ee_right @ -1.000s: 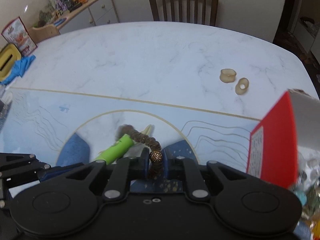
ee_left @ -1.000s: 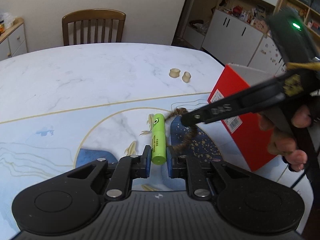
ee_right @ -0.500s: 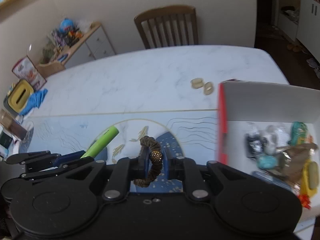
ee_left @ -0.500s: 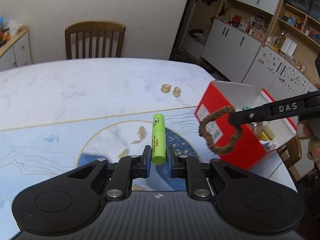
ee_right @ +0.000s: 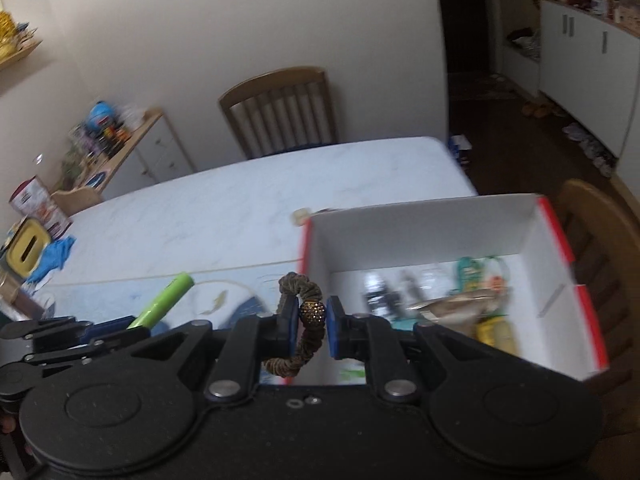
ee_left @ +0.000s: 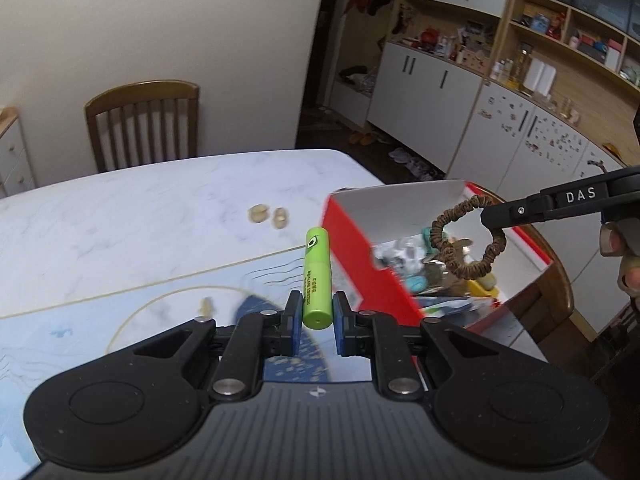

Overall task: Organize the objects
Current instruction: 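Carry the battery and bracelet over the red box and lower them inside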

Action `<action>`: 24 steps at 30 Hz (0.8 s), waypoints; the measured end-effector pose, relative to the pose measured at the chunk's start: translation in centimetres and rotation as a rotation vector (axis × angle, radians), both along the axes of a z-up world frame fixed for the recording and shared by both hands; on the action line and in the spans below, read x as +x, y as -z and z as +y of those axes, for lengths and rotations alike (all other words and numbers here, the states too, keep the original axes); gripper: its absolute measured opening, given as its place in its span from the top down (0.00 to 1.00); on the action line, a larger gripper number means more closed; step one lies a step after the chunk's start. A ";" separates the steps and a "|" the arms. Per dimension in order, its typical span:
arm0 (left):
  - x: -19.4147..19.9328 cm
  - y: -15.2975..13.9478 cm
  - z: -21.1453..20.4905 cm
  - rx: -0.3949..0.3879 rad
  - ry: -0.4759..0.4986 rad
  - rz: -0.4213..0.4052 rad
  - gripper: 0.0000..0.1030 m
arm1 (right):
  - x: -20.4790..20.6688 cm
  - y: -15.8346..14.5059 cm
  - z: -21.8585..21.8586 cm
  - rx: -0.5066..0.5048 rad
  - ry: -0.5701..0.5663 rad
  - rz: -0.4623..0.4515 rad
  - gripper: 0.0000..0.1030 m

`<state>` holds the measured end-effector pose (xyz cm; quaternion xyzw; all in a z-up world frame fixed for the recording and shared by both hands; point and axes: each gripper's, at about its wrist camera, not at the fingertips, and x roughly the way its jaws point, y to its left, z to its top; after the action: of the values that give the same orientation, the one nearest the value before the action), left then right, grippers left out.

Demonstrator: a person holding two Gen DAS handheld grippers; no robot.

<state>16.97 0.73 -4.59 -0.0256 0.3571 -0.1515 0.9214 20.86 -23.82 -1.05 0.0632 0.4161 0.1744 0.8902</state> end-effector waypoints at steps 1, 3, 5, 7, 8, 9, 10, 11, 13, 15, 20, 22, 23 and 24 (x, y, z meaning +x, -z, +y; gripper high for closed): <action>0.2 -0.1 -0.9 0.005 0.012 -0.001 0.85 | -0.1 0.0 -0.8 -0.002 0.013 -0.003 0.87; 0.6 -0.1 -2.6 0.017 0.031 -0.003 0.85 | 0.1 0.1 -2.4 -0.006 0.034 -0.006 0.87; 1.1 0.0 -4.2 0.024 0.051 0.000 0.85 | 0.3 0.4 -3.8 -0.006 0.053 -0.004 0.87; 1.6 0.3 -5.9 0.031 0.067 0.007 0.85 | 0.4 0.7 -5.1 -0.011 0.068 -0.005 0.87; 1.9 0.4 -6.6 0.034 0.074 0.010 0.85 | 0.5 0.8 -5.7 -0.012 0.073 -0.004 0.87; 2.2 0.6 -7.3 0.039 0.080 0.013 0.85 | 0.5 1.0 -6.3 -0.011 0.078 -0.002 0.87; 2.5 0.8 -8.1 0.044 0.086 0.018 0.85 | 0.6 1.2 -6.9 -0.013 0.084 -0.001 0.87; 2.8 1.0 -8.7 0.045 0.092 0.022 0.85 | 0.7 1.4 -7.5 -0.015 0.089 0.000 0.87; 3.4 1.4 -10.0 0.056 0.102 0.027 0.85 | 0.7 1.8 -8.6 -0.013 0.098 0.007 0.87; 4.1 1.8 -11.3 0.066 0.108 0.032 0.85 | 1.0 2.3 -9.5 -0.014 0.104 0.017 0.87; 6.4 2.8 -13.8 0.098 0.111 0.046 0.85 | 1.5 3.7 -11.2 -0.015 0.090 0.048 0.87; 7.4 3.1 -14.8 0.116 0.111 0.047 0.85 | 1.7 4.2 -11.5 -0.026 0.078 0.058 0.87; 7.9 3.3 -15.3 0.125 0.111 0.047 0.85 | 1.7 4.5 -11.6 -0.027 0.072 0.064 0.87; 8.4 3.5 -15.8 0.134 0.110 0.050 0.85 | 1.9 4.8 -11.7 -0.029 0.065 0.068 0.87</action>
<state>25.38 -15.08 -8.09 0.0517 0.3904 -0.1768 0.9020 22.73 -35.52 -5.82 0.0697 0.4463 0.1370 0.8816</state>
